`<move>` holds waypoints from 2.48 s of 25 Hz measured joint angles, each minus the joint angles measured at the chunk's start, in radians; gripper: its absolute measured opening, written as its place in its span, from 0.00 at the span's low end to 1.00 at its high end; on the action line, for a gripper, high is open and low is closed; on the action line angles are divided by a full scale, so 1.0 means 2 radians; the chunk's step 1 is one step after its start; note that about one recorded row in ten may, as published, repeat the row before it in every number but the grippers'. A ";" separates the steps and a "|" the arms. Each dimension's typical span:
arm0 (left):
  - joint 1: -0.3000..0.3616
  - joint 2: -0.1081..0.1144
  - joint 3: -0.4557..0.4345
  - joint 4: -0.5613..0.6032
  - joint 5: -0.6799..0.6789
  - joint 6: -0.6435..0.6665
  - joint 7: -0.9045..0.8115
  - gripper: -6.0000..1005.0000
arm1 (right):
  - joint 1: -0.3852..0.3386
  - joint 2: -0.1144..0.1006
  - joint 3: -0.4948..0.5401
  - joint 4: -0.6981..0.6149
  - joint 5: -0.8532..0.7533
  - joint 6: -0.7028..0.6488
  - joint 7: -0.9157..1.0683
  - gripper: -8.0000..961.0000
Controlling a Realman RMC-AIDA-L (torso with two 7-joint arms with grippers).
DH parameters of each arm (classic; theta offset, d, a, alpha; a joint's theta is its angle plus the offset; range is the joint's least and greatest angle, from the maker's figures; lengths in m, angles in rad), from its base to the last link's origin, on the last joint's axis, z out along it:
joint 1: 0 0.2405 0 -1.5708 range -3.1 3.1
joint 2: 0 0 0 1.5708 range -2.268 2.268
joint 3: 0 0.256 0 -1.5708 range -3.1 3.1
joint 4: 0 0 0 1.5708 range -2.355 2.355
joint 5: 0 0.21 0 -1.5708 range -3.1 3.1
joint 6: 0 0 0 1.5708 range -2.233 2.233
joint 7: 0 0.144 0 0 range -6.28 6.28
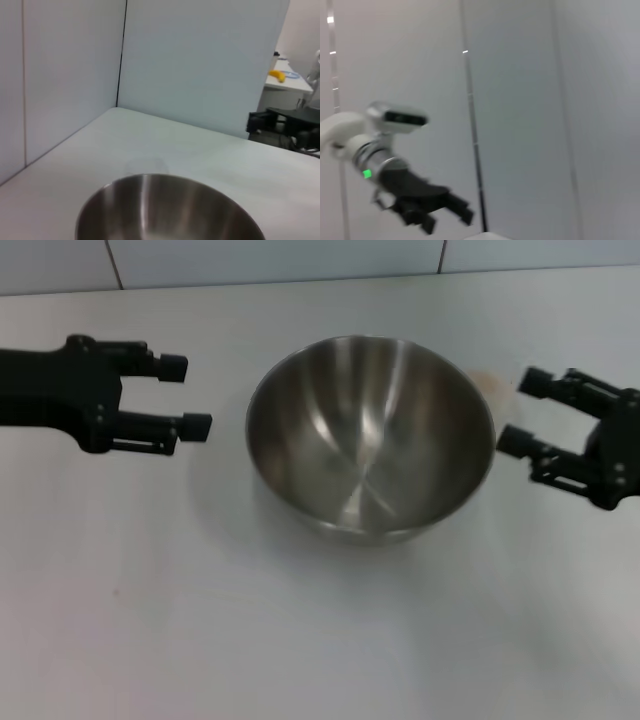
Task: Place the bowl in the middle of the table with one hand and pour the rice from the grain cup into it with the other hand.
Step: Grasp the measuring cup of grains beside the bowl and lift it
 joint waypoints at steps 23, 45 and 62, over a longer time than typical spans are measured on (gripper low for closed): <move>0.018 -0.020 -0.001 -0.012 0.019 0.011 0.111 0.80 | -0.046 0.004 0.125 0.092 0.004 0.042 -0.031 0.77; 0.005 -0.020 -0.008 -0.016 0.019 -0.002 0.104 0.80 | 0.051 0.004 0.116 0.172 0.026 0.270 -0.076 0.77; 0.005 -0.019 -0.008 -0.015 0.019 -0.007 0.108 0.80 | 0.080 0.004 0.109 0.207 0.026 0.313 -0.083 0.77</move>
